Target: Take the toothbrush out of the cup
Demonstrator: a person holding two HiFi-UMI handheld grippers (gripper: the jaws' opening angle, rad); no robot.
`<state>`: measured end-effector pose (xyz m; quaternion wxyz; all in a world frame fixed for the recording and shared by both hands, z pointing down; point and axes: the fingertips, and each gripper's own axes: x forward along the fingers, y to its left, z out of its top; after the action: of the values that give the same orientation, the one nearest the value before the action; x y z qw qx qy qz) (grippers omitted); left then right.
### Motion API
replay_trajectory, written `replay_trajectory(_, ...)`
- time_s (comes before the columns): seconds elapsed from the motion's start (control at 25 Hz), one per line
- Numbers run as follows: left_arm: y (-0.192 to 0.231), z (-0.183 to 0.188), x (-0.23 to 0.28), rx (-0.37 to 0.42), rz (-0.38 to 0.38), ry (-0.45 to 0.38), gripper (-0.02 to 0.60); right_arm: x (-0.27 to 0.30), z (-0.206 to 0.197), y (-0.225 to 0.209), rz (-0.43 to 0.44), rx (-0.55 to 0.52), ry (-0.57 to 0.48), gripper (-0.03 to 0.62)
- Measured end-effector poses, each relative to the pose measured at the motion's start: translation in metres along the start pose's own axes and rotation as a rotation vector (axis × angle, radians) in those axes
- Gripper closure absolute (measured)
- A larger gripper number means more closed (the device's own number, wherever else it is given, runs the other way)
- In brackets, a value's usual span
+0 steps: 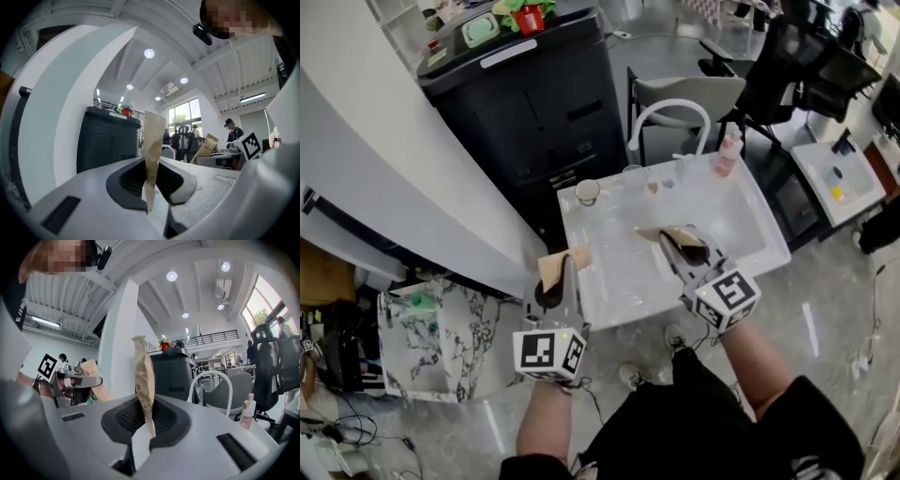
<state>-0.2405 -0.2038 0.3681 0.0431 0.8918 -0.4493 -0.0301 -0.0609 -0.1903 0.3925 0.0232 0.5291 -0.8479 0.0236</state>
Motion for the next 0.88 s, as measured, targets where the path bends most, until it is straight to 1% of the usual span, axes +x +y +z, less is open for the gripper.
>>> replay_trajectory(0.24,-0.023,-0.019,-0.026,-0.025,-0.035,0.032,0.548,-0.032,-0.001,0.008,-0.034,0.0,0.005,0.566)
replay_trajectory(0.36,-0.039,-0.021,-0.029,-0.034,-0.038,0.04,0.548,-0.046,0.005,0.003,-0.042,-0.004,-0.005,0.566)
replay_trajectory(0.48,-0.063,-0.018,-0.027,-0.026,-0.034,0.031,0.548,-0.065,0.008,-0.008,-0.034,-0.008,-0.02,0.566)
replay_trajectory(0.68,-0.126,-0.018,-0.028,-0.01,-0.005,0.026,0.548,-0.117,0.009,-0.033,0.006,0.002,-0.035,0.566)
replay_trajectory(0.88,-0.217,-0.027,-0.039,0.009,0.031,0.031,0.548,-0.192,0.004,-0.065,0.06,0.01,-0.05,0.566)
